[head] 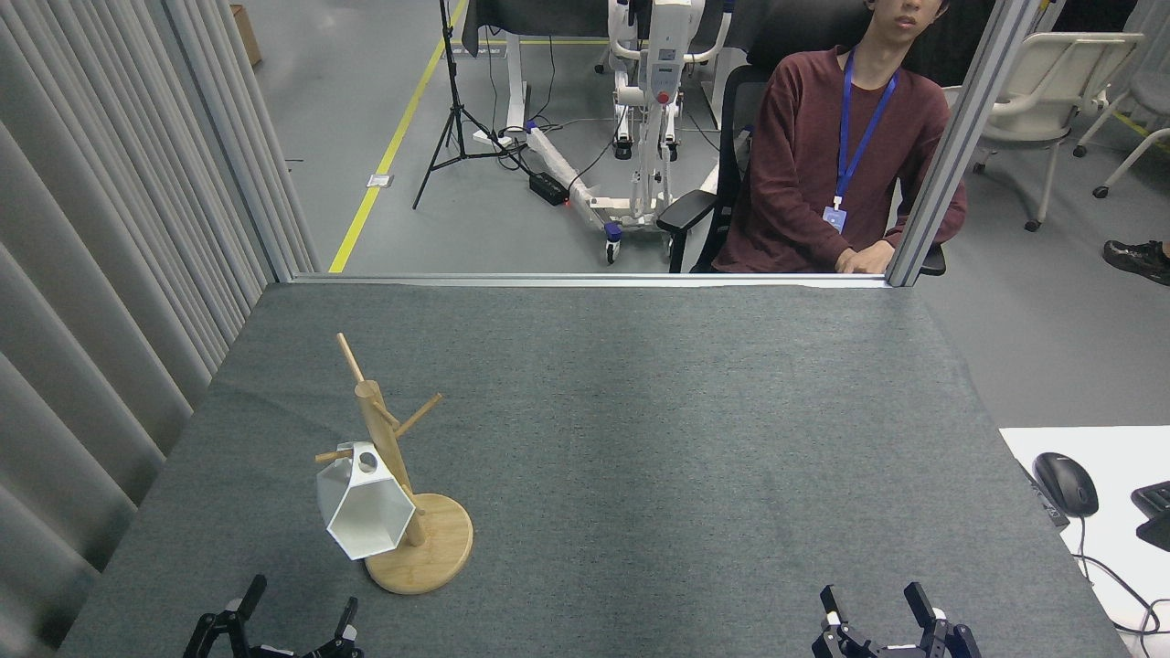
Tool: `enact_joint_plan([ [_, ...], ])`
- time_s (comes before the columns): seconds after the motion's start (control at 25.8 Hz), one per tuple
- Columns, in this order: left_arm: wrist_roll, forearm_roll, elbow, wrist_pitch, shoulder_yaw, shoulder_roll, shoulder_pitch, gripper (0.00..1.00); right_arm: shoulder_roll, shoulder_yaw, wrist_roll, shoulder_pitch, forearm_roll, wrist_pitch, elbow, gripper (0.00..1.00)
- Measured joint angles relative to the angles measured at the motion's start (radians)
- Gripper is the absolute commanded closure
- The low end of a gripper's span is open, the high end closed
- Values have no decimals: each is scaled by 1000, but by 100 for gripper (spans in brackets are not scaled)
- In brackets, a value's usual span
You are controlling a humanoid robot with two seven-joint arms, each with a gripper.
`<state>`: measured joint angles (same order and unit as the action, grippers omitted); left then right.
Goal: Hang cup on storage rack
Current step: 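Open the left gripper and withdraw it from the hanging cup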
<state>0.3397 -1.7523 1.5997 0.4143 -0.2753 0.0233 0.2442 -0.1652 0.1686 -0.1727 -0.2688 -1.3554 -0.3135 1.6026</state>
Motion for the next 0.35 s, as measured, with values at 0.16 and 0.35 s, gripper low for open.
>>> enact_joint_plan([
  [0.16, -66, 113, 27, 43, -1, -9, 19, 0, 5, -1, -17, -46, -5, -9, 49, 1],
  [0.35, -84, 140, 33, 33, 1, -11, 23, 0, 10, 0, -99, -132, -50, -11, 102, 1],
])
